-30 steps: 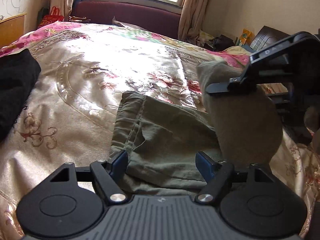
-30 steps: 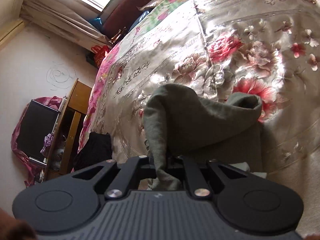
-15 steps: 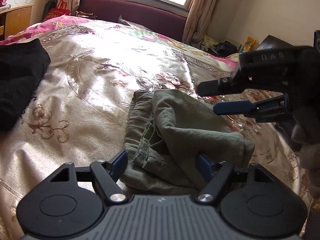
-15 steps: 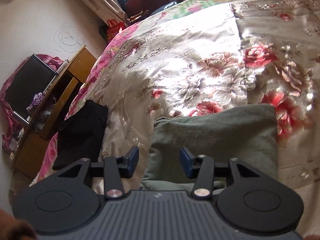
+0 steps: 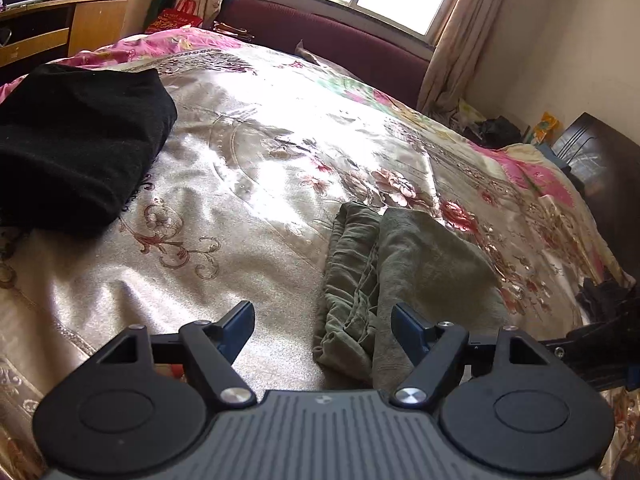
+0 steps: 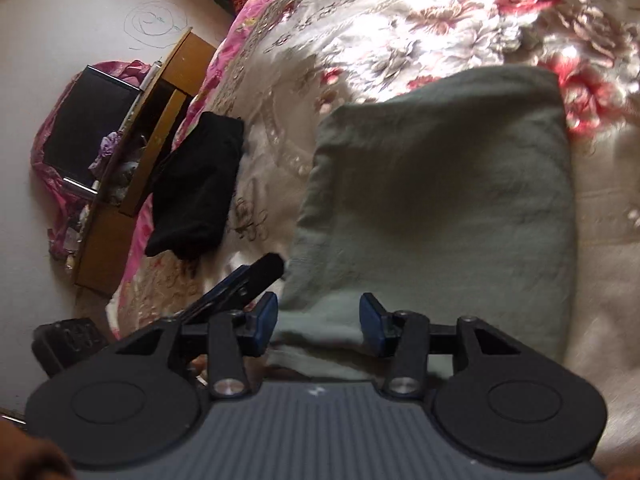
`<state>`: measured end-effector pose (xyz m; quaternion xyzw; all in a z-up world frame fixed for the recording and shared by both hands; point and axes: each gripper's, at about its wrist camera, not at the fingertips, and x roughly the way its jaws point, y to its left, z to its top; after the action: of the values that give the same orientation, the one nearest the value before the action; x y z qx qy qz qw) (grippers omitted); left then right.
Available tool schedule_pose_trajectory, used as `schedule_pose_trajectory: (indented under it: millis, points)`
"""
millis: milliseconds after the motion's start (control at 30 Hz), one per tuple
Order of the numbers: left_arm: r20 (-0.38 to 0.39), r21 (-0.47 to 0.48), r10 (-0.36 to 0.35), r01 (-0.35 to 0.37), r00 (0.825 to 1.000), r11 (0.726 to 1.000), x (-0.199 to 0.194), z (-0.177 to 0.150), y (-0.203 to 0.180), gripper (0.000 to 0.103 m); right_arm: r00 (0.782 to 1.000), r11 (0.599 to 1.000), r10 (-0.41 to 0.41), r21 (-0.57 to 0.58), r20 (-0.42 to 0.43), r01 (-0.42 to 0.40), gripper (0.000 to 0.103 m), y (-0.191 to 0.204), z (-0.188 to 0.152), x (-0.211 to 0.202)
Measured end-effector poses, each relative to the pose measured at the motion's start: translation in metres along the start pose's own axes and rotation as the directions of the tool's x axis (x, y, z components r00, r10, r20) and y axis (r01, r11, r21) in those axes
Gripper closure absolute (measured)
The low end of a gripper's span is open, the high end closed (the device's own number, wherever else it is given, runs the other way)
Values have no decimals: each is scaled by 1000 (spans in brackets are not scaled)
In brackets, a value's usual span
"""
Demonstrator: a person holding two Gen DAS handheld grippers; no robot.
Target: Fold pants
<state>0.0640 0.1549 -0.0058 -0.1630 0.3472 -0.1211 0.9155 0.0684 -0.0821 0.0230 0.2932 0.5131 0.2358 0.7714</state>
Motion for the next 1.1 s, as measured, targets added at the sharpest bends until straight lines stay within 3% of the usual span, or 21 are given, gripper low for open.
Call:
schedule_pose_trajectory:
  millis: [100,200,300,400,533,633,700,767,800,833,933,1100]
  points:
    - [0,8,-36,36,999,999,-2,5,0,15,1000,1000,13,-29,25,-12,58,4,0,-9]
    - [-21,60,-68,69,997,996,0,10,-6,15,986,988,-112,-97,122,124,55,-1,17,-25]
    - [-58,121,-117,124,991,985,11,14,-20,15,956,949,-229,-175,184,261,55,-8,36,-29]
    - [-98,165,-129,144,987,976,27,16,-33,15,936,917,-275,-231,219,324,55,-11,54,-26]
    - [-118,227,-86,111,989,967,38,12,-42,20,940,853,-244,-409,238,325,51,5,80,-12]
    - [-113,274,-69,98,991,957,38,9,-48,28,968,780,-189,-574,167,251,41,23,97,15]
    - [-114,300,-49,81,992,951,40,10,-51,35,978,744,-182,-636,104,206,42,29,104,37]
    - [-118,315,-26,62,993,947,45,12,-51,46,978,755,-205,-631,31,178,63,26,111,58]
    - [-114,319,-15,51,993,946,46,13,-50,55,977,778,-213,-608,-16,159,92,20,113,67]
    - [-114,316,-16,51,993,948,48,15,-47,62,974,801,-220,-579,-48,152,95,15,115,72]
    - [-115,281,-77,107,990,954,46,24,-45,77,984,820,-175,-555,-7,142,98,14,114,57]
    - [-41,359,-37,49,998,932,48,36,-60,77,988,844,-118,-514,98,152,99,22,128,30]
